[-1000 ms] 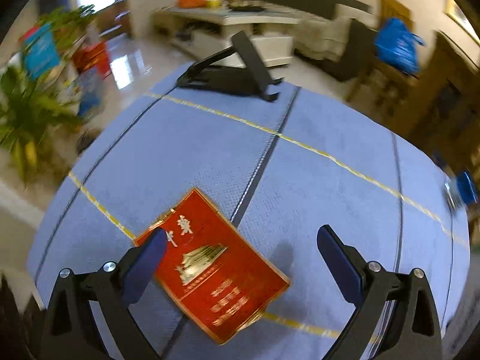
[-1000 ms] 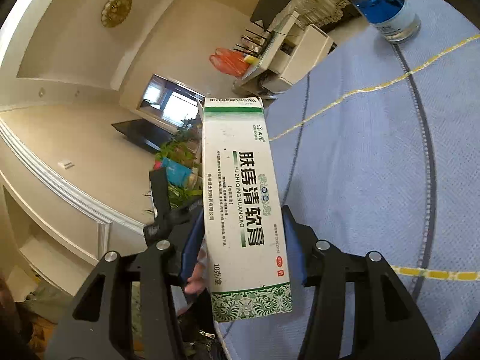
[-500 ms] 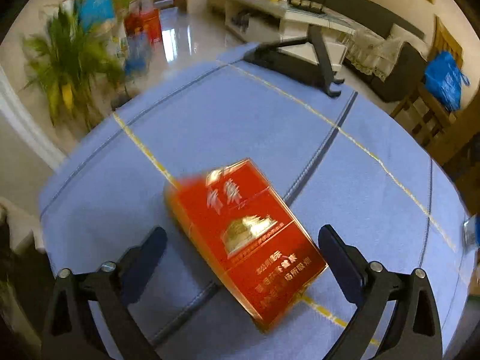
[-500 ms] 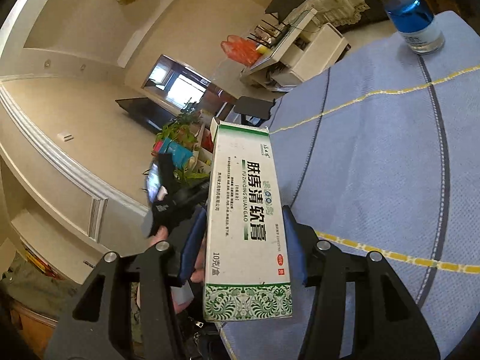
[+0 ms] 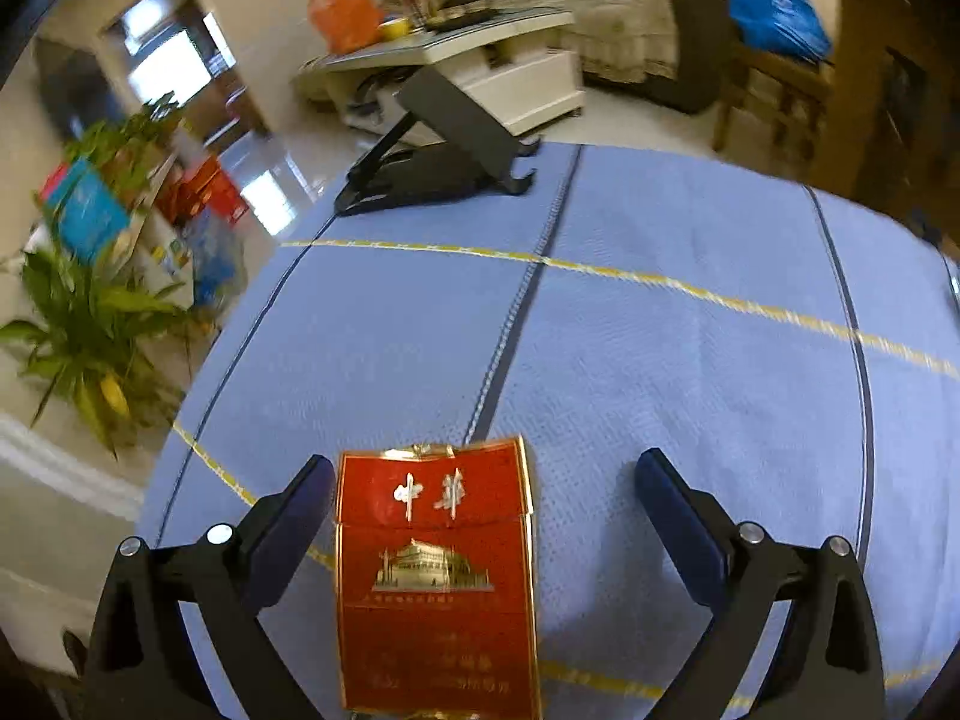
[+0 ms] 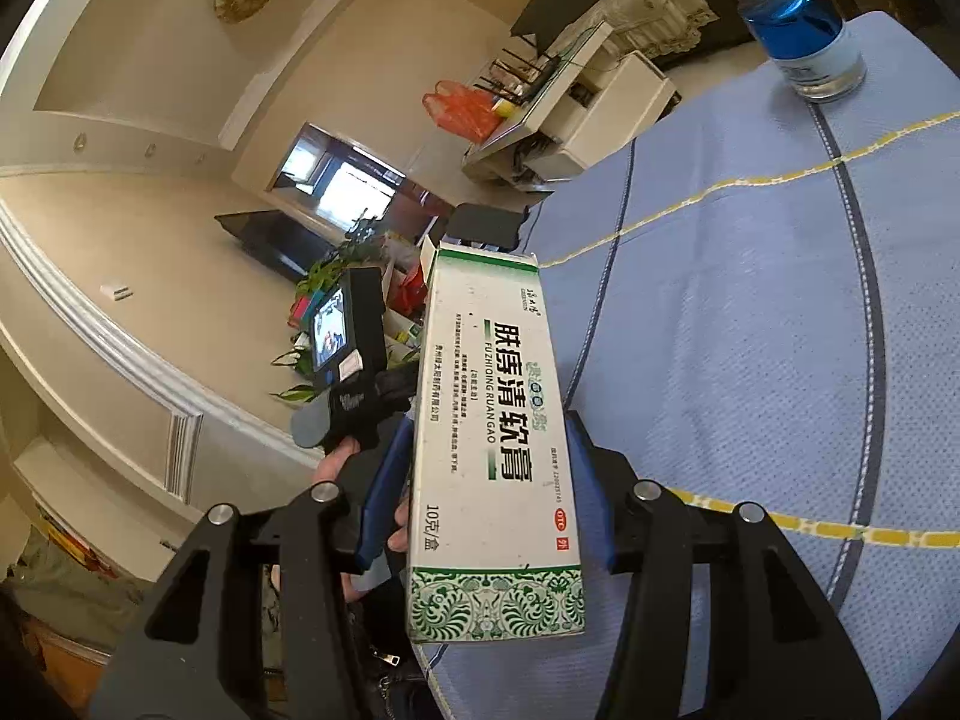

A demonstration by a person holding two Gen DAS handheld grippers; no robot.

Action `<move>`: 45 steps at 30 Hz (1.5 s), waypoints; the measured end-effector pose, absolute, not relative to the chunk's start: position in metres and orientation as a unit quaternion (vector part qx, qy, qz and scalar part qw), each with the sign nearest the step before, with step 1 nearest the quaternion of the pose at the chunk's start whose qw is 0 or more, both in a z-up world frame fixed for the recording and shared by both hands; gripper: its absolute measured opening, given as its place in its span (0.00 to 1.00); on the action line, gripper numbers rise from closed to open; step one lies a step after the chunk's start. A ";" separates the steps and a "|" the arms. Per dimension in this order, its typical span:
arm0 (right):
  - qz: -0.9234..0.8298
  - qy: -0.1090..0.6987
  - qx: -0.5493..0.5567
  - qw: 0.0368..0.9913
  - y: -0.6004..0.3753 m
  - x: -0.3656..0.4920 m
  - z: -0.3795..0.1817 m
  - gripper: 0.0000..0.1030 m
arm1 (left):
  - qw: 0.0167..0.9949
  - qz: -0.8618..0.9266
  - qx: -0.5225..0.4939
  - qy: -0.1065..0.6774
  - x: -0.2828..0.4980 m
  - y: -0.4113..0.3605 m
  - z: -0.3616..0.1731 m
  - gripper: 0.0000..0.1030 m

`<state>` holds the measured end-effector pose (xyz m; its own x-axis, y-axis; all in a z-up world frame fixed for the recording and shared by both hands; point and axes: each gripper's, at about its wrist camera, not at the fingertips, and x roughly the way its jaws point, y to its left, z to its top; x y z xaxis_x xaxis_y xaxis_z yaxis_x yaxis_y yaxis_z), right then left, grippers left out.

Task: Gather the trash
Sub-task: 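Grasp the red cigarette pack with the left tool while the right tool holds the ointment box, then carry both items over the bin and release them with both tools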

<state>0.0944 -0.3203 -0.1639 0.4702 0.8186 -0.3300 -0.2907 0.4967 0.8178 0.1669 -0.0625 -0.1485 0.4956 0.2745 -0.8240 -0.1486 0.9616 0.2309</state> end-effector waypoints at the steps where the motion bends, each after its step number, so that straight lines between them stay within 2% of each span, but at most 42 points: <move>1: 0.356 0.372 0.355 0.781 -0.320 0.094 -0.163 0.49 | 0.862 0.120 0.063 0.488 0.162 -0.062 -0.149 0.95; 6: 0.359 0.369 0.351 0.782 -0.320 0.091 -0.162 0.49 | 0.864 0.128 0.030 0.486 0.145 -0.054 -0.153 0.95; 10: 0.355 0.369 0.352 0.784 -0.322 0.089 -0.162 0.49 | 0.856 0.126 -0.058 0.498 0.144 -0.036 -0.158 0.95; 14: 0.353 0.366 0.347 0.788 -0.323 0.086 -0.157 0.49 | 0.864 0.120 -0.048 0.487 0.142 -0.040 -0.158 0.93; 15: 0.351 0.365 0.347 0.789 -0.323 0.086 -0.157 0.49 | 0.868 0.107 -0.041 0.482 0.140 -0.043 -0.156 0.83; 16: 0.349 0.364 0.346 0.791 -0.324 0.085 -0.156 0.49 | 0.874 0.095 -0.033 0.476 0.138 -0.047 -0.154 0.60; 28: 0.290 0.332 0.339 0.831 -0.351 0.077 -0.144 0.49 | 0.898 -0.001 -0.047 0.438 0.116 -0.060 -0.130 0.61; 31: 0.238 0.321 0.328 0.856 -0.369 0.073 -0.139 0.49 | 0.908 -0.039 -0.020 0.417 0.108 -0.088 -0.111 0.61; 37: 0.015 0.295 0.190 0.936 -0.423 0.046 -0.111 0.49 | 0.911 -0.135 0.029 0.390 0.087 -0.164 -0.086 0.61; 45: -0.148 0.281 0.269 0.909 -0.529 0.000 -0.136 0.49 | 0.890 -0.240 0.087 0.378 0.061 -0.260 -0.078 0.61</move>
<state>-0.0002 -0.5291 -0.1364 0.7977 -0.1188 -0.5912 0.4211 0.8114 0.4052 0.0613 -0.2599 -0.0785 0.5985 -0.3610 -0.7152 0.4933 0.8695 -0.0261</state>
